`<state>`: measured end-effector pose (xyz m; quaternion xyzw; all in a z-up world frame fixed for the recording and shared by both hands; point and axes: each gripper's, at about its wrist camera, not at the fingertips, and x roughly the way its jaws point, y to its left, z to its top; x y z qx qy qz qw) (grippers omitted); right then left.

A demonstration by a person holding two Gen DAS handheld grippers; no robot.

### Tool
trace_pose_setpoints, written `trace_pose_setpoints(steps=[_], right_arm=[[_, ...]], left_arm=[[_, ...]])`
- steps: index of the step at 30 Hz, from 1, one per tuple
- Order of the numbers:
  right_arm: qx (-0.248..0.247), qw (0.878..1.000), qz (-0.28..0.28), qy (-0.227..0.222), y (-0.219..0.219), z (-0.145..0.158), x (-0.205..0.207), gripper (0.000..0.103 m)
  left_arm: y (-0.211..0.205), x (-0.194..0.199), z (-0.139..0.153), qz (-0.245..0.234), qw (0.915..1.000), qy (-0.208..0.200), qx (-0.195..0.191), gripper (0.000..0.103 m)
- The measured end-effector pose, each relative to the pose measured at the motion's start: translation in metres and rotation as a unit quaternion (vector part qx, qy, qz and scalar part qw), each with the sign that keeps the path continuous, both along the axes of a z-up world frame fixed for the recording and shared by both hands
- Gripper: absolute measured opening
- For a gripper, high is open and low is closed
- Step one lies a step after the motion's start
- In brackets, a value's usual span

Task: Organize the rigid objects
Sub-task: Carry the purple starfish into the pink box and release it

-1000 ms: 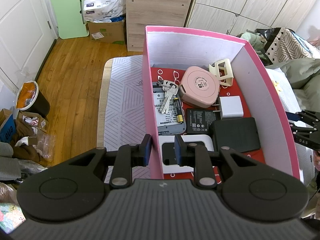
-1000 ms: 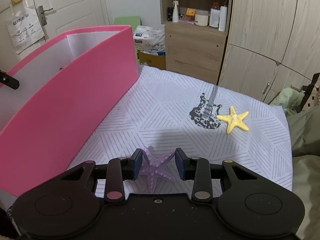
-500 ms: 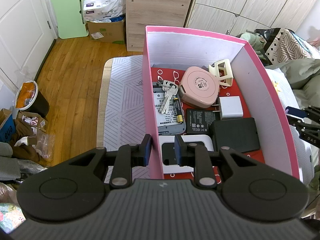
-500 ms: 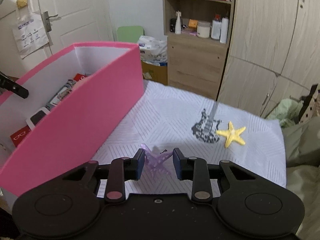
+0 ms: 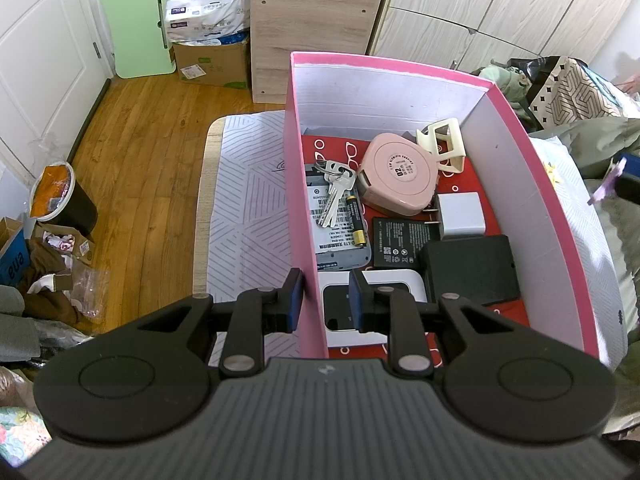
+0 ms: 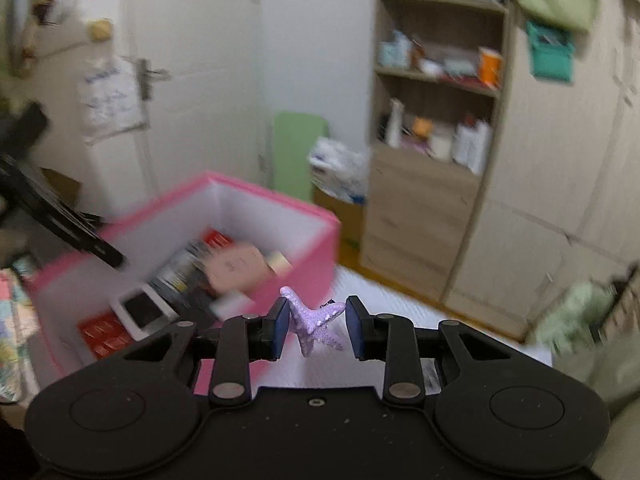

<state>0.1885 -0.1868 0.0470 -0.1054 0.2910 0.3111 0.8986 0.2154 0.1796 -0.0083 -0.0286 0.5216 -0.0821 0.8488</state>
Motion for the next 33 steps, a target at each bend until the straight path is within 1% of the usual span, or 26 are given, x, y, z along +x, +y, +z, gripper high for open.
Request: trace_pose_setpoints(steps=[2,4,5,8,12,15,19,20,21,22,26,29,31,33], right_arm=[[0.007,0.999,0.037,0.011,0.015,0.01,0.005,0.035],[0.012,0.996,0.074,0.038,0.034,0.012,0.014,0.035],[0.014,0.994,0.091,0.058,0.046,0.01,0.021,0.035],[0.012,0.987,0.115,0.115,0.076,-0.001,0.042,0.035],[0.004,0.971,0.13,0.199,0.112,-0.027,0.072,0.035],[-0.015,0.965,0.134,0.224,0.133,-0.043,0.084,0.035],[-0.046,0.962,0.114,0.242,0.151,-0.064,0.099,0.036],[-0.054,0.965,0.103,0.237,0.151,-0.066,0.1,0.036],[-0.058,0.967,0.091,0.23,0.15,-0.067,0.1,0.041],[-0.056,0.969,0.088,0.225,0.147,-0.066,0.099,0.044],[0.008,0.972,0.083,0.218,0.116,-0.045,0.091,0.044],[0.042,0.98,0.069,0.181,0.081,-0.027,0.077,0.045],[0.052,0.986,0.048,0.149,0.057,-0.019,0.066,0.048],[0.057,0.991,0.016,0.116,0.028,-0.015,0.056,0.05]], left_arm=[[-0.002,0.0,0.0,0.001,1.0,-0.002,0.0,0.022],[-0.003,0.0,0.0,-0.001,1.0,-0.002,0.002,0.022],[-0.004,0.001,0.0,-0.003,1.0,0.0,0.003,0.022],[-0.006,0.001,0.001,-0.01,0.9999,0.0,0.009,0.022],[-0.01,0.0,0.001,-0.013,0.9998,-0.003,0.016,0.022],[-0.009,0.002,0.001,-0.01,0.9999,-0.001,0.011,0.022],[-0.008,0.0,0.0,-0.007,0.9999,-0.003,0.01,0.022],[-0.007,-0.001,0.001,-0.007,0.9999,-0.003,0.01,0.022],[-0.007,-0.001,0.0,-0.005,0.9999,-0.003,0.01,0.022],[-0.007,0.0,0.0,-0.005,0.9999,-0.003,0.01,0.022],[-0.006,0.0,0.0,-0.002,1.0,-0.001,0.01,0.022],[-0.004,0.001,0.0,0.001,1.0,0.002,0.005,0.023],[-0.003,0.001,0.0,0.002,1.0,0.003,0.005,0.023],[-0.004,0.0,0.0,0.002,1.0,0.001,0.008,0.023]])
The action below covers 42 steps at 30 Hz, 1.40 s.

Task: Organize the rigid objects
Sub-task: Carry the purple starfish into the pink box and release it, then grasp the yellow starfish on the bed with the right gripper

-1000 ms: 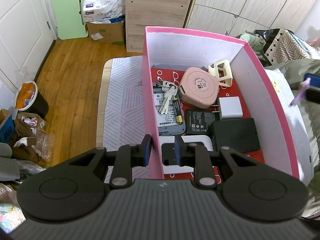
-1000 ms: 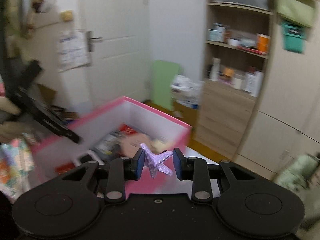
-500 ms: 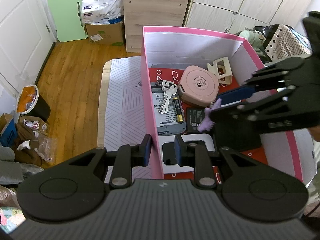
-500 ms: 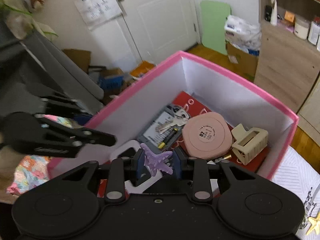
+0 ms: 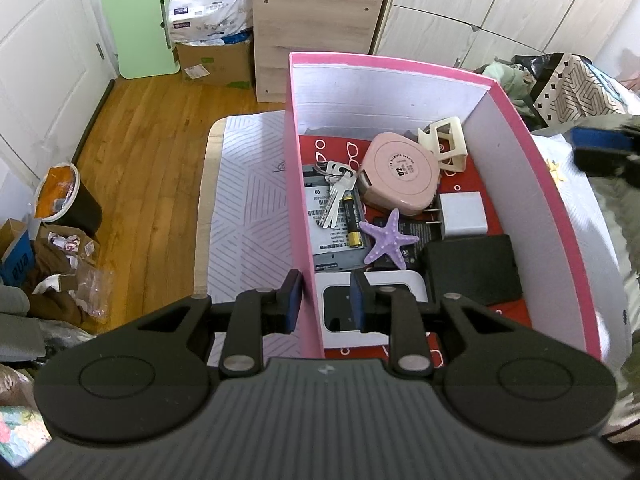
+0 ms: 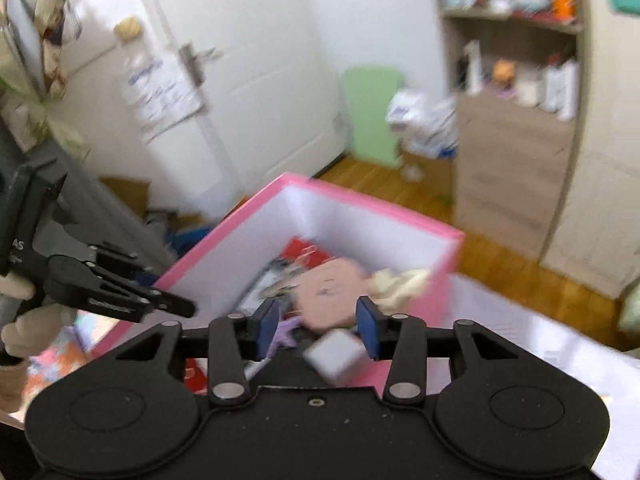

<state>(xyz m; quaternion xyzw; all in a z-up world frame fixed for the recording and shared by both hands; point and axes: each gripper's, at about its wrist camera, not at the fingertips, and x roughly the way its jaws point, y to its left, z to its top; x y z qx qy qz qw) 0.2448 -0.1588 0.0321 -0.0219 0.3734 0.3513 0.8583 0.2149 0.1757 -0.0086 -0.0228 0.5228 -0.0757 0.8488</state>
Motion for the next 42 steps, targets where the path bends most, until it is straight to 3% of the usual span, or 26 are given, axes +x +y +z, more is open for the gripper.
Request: trace_pose_setpoints(steps=[5,8,11,16,19,25,29,32,34,35,42], right_arm=[[0.001,0.995,-0.097,-0.036,-0.07,-0.007,-0.008,0.051],[-0.012,0.985,-0.161,-0.063,-0.109,-0.02,-0.011,0.052],[-0.023,0.979,-0.195,-0.054,-0.136,-0.041,-0.007,0.052],[-0.048,0.978,-0.2,-0.027,-0.14,-0.08,0.006,0.052],[-0.073,0.979,-0.188,-0.036,-0.135,-0.096,0.012,0.061],[-0.113,0.98,-0.154,-0.052,-0.125,-0.111,0.029,0.065],[-0.128,0.979,-0.157,-0.034,-0.126,-0.118,0.044,0.066],[-0.099,0.981,-0.165,-0.007,-0.134,-0.123,0.055,0.066],[-0.093,0.982,-0.165,-0.022,-0.136,-0.127,0.056,0.066],[-0.096,0.982,-0.16,-0.031,-0.134,-0.128,0.056,0.061],[-0.086,0.978,-0.187,-0.027,-0.129,-0.129,0.053,0.059]], left_arm=[[-0.001,0.0,0.0,-0.001,1.0,0.0,0.001,0.023],[0.002,0.002,0.0,0.007,0.9999,0.003,-0.007,0.023],[0.0,0.001,0.0,0.011,0.9999,0.003,-0.001,0.023],[-0.003,0.002,0.0,0.017,0.9998,0.006,0.005,0.023],[-0.003,0.002,0.0,0.019,0.9998,0.007,0.005,0.023],[-0.004,0.002,0.0,0.02,0.9998,0.008,0.007,0.024],[-0.004,0.002,0.0,0.018,0.9998,0.007,0.006,0.024],[-0.003,0.002,0.0,0.018,0.9998,0.007,0.003,0.024],[-0.002,0.002,-0.001,0.018,0.9998,0.006,0.002,0.024],[-0.003,0.002,-0.001,0.016,0.9998,0.005,0.004,0.024],[-0.001,0.001,-0.001,0.015,0.9999,0.005,0.0,0.024]])
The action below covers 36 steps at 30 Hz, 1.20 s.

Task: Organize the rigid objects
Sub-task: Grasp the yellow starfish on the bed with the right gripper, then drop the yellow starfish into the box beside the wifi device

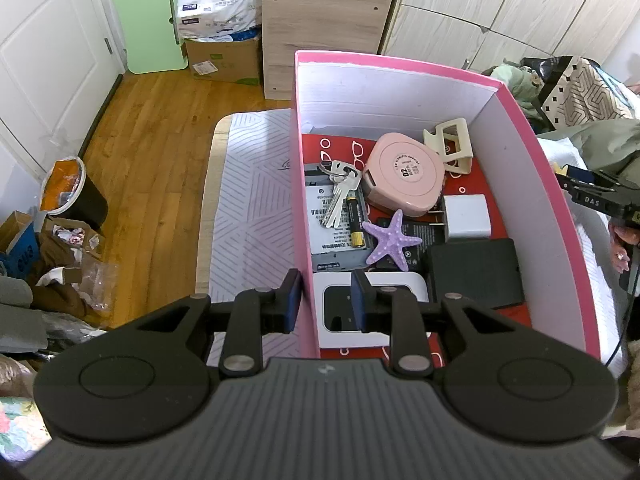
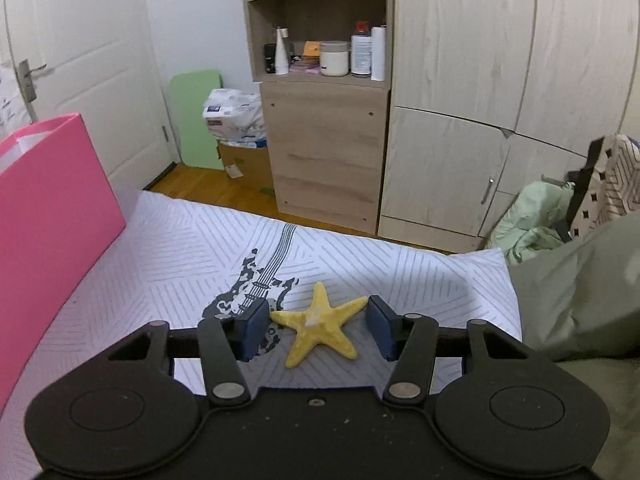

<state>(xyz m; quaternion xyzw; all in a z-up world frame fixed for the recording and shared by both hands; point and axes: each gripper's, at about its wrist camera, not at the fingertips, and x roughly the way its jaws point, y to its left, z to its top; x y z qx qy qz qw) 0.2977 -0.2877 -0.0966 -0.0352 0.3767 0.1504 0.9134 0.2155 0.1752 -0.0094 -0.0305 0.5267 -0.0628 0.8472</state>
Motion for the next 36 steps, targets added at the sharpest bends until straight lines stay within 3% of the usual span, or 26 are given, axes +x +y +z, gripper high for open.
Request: trace_pose_setpoints(steps=[11,21,28,36], right_arm=[[0.03,1.0,0.004,0.002,0.004,0.009,-0.012,0.059],[0.027,0.998,0.028,-0.054,0.026,0.054,-0.043,0.059],[0.042,0.988,0.104,-0.102,0.069,0.108,-0.068,0.059],[0.064,0.97,0.22,-0.084,0.137,0.14,-0.078,0.059]], left_arm=[[0.002,0.0,0.001,0.002,1.0,-0.001,-0.004,0.024],[0.001,-0.005,0.001,-0.004,0.9998,-0.018,0.01,0.015],[0.007,-0.006,-0.004,0.003,0.9997,-0.023,0.009,0.009],[0.005,-0.009,-0.004,0.001,0.9995,-0.026,0.015,0.008]])
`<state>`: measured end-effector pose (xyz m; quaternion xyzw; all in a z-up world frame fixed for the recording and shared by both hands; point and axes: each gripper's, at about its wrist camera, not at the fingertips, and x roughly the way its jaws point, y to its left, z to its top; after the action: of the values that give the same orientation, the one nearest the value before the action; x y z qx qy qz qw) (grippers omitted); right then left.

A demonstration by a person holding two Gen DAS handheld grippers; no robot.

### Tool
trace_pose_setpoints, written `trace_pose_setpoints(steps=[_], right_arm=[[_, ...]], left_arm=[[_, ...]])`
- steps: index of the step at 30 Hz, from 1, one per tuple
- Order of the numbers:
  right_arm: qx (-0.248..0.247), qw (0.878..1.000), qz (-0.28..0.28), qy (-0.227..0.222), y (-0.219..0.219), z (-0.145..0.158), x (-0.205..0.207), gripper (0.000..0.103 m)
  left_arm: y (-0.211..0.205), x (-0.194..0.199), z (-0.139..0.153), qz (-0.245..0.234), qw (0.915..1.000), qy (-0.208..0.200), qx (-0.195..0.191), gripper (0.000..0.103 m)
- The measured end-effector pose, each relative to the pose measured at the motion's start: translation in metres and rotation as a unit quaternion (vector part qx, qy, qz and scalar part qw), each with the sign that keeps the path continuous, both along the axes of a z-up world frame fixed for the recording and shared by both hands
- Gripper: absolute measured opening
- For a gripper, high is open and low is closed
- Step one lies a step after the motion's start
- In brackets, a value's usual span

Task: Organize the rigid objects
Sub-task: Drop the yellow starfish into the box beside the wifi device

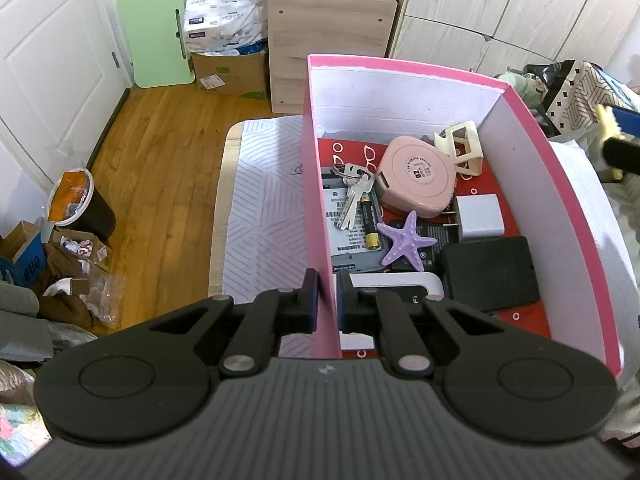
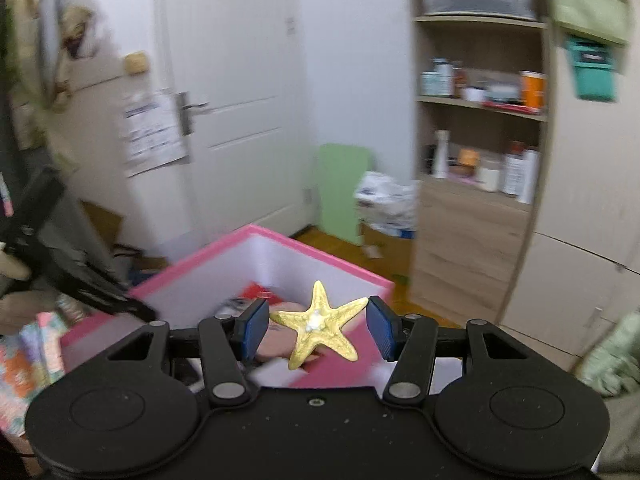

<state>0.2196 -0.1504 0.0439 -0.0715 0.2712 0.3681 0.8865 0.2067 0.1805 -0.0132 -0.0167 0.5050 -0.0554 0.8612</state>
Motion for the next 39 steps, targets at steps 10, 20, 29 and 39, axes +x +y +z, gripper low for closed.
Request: trace_pose_setpoints(steps=[10,20,29,39], right_arm=[[-0.04,0.994,0.063,0.086,0.063,-0.019,0.026,0.059],[-0.033,0.959,0.129,0.251,0.102,-0.055,0.015,0.059],[-0.04,0.935,0.157,0.315,0.126,-0.073,0.001,0.058],[0.037,0.962,0.097,0.254,0.07,-0.044,-0.013,0.058]], left_arm=[[-0.001,-0.005,-0.001,-0.007,0.9999,-0.015,0.003,0.008],[0.004,-0.006,-0.002,-0.001,0.9997,-0.02,-0.017,0.009],[0.009,-0.007,-0.003,0.005,0.9993,-0.02,-0.03,0.01],[0.01,-0.008,-0.005,0.009,0.9991,-0.019,-0.036,0.011]])
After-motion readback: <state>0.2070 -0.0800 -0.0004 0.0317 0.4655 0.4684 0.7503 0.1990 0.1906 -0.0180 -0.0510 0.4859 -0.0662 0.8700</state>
